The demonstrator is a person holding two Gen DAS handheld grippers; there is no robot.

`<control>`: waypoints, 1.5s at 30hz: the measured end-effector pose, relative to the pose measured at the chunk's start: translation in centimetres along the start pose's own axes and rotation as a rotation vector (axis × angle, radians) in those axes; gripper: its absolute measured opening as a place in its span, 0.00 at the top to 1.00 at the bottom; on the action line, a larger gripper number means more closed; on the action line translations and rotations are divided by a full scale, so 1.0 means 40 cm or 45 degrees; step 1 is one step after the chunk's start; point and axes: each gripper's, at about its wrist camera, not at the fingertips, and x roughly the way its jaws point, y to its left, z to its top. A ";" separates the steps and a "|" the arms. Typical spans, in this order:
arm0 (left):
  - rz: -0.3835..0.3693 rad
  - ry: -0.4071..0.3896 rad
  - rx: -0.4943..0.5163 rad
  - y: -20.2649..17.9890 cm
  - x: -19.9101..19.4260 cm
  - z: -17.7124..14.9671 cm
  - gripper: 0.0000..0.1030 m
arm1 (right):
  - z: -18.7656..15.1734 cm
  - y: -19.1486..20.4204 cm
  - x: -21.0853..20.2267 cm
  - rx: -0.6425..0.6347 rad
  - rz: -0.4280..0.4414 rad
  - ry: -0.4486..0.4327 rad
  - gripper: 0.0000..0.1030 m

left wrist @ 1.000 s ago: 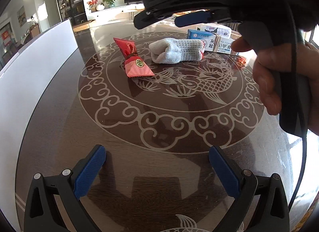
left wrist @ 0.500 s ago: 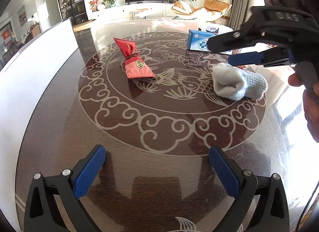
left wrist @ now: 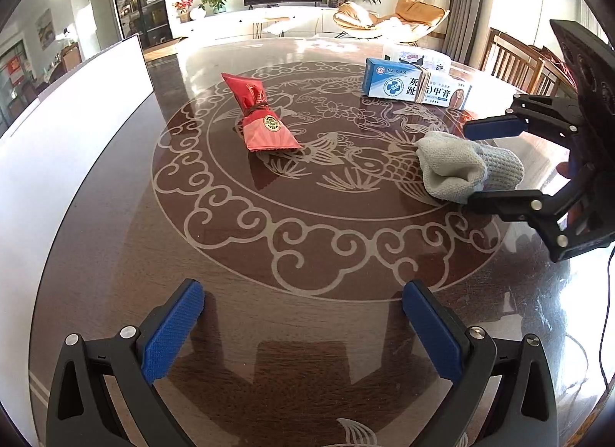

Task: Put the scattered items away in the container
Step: 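Grasp the white orange-cuffed knit glove with the right gripper, then grasp the red packet with the left gripper while the right gripper holds the glove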

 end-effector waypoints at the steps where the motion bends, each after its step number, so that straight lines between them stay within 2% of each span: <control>1: 0.000 0.000 0.000 -0.001 -0.002 0.000 0.00 | 0.002 -0.018 0.019 0.064 0.030 0.008 0.32; 3: 0.001 -0.001 0.001 -0.002 -0.003 -0.001 0.00 | -0.001 -0.059 0.030 0.262 0.087 0.015 0.34; 4: 0.000 -0.001 0.001 -0.002 -0.003 -0.001 0.00 | -0.005 -0.067 0.028 0.313 0.082 0.022 0.35; 6: -0.001 0.000 0.002 -0.003 -0.003 -0.001 0.00 | -0.020 -0.061 0.014 0.337 -0.002 0.041 0.59; 9: 0.003 0.019 -0.007 -0.001 -0.005 -0.003 0.00 | -0.070 -0.042 -0.025 0.427 -0.081 0.047 0.61; 11: -0.010 0.067 -0.040 0.003 -0.005 0.006 0.00 | -0.106 -0.021 -0.058 0.467 -0.140 0.027 0.61; 14: -0.199 0.110 -0.101 0.020 0.005 0.064 0.00 | -0.135 -0.009 -0.081 0.526 -0.192 0.004 0.60; 15: -0.221 0.116 -0.119 0.030 0.015 0.093 0.00 | -0.133 -0.008 -0.089 0.533 -0.203 0.005 0.59; 19: -0.128 0.136 -0.217 0.088 0.105 0.232 0.00 | -0.129 -0.010 -0.100 0.556 -0.209 0.006 0.58; 22: 0.026 0.168 -0.295 0.132 0.188 0.297 0.00 | -0.123 -0.010 -0.099 0.554 -0.211 0.006 0.58; 24: 0.102 0.142 -0.305 0.142 0.213 0.324 0.01 | -0.115 -0.006 -0.089 0.551 -0.215 0.007 0.58; 25: 0.116 0.125 -0.304 0.142 0.218 0.335 0.10 | -0.114 -0.005 -0.088 0.550 -0.217 0.007 0.58; 26: 0.132 0.098 -0.278 0.134 0.216 0.345 0.24 | -0.107 -0.003 -0.080 0.549 -0.219 0.008 0.58; 28: 0.124 0.071 -0.188 0.105 0.214 0.356 0.79 | -0.104 -0.003 -0.077 0.549 -0.218 0.008 0.58; 32: 0.075 0.041 -0.054 0.068 0.180 0.306 0.80 | -0.103 -0.001 -0.076 0.550 -0.219 0.007 0.58; 34: 0.031 0.048 -0.067 0.068 0.140 0.255 0.81 | -0.103 -0.001 -0.075 0.551 -0.218 0.007 0.58; 37: -0.041 0.108 -0.086 0.057 0.063 0.160 0.80 | -0.099 0.005 -0.075 0.544 -0.233 0.008 0.60; 39: -0.068 0.128 -0.102 0.045 0.011 0.093 0.80 | -0.086 0.034 -0.074 0.513 -0.310 0.018 0.60; 40: -0.068 0.123 -0.109 0.038 -0.011 0.061 0.80 | -0.081 0.050 -0.074 0.548 -0.276 0.011 0.60; 41: -0.060 0.111 -0.116 0.036 -0.029 0.034 0.80 | -0.076 0.068 -0.072 0.592 -0.189 -0.006 0.60; 42: -0.046 0.097 -0.121 0.034 -0.042 0.014 0.80 | -0.066 0.094 -0.072 0.597 -0.170 -0.021 0.60; 45: -0.018 0.058 -0.124 0.029 -0.057 -0.015 0.76 | -0.031 0.147 -0.057 0.584 -0.267 0.008 0.57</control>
